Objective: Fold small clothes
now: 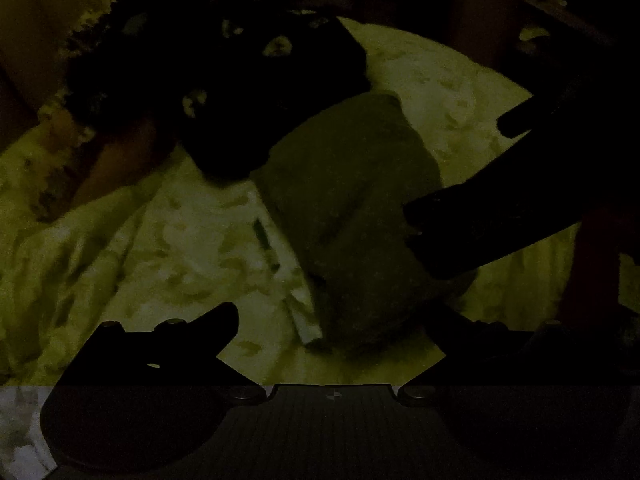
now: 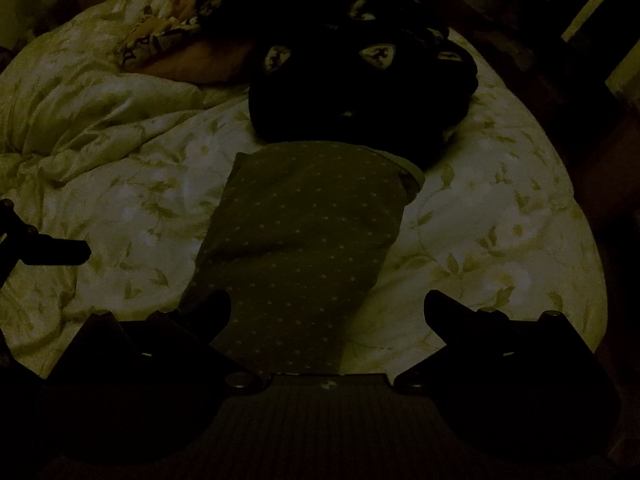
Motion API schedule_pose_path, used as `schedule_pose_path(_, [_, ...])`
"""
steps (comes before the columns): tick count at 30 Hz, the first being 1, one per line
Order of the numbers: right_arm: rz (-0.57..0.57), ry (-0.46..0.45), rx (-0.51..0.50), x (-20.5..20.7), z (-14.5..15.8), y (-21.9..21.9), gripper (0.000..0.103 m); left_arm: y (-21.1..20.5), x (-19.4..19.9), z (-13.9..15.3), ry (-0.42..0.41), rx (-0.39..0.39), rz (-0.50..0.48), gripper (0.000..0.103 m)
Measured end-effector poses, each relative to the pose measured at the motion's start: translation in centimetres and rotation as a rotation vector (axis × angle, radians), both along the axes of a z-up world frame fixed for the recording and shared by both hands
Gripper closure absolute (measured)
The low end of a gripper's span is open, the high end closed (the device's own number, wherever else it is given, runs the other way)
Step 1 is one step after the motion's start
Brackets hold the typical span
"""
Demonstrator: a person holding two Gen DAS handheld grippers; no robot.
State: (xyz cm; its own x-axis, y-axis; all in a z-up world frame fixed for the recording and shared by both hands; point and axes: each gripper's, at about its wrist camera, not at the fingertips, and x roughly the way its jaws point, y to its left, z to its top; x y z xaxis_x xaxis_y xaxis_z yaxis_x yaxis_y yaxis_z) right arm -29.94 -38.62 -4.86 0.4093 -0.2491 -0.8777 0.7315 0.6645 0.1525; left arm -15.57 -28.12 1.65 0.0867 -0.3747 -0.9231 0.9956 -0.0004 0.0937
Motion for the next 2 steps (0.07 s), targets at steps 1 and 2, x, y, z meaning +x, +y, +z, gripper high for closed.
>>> schedule_pose_path(1, [-0.004, 0.000, -0.004, 0.01, 0.04, 0.06, 0.001, -0.03, -0.06, -0.01, -0.009, 0.001, -0.006, 0.000])
schedule_pose_path(2, [-0.008, 0.000, -0.007, 0.00, 0.08, 0.07, 0.001, -0.06, -0.02, 0.00, -0.010, 0.003, -0.004, 0.000])
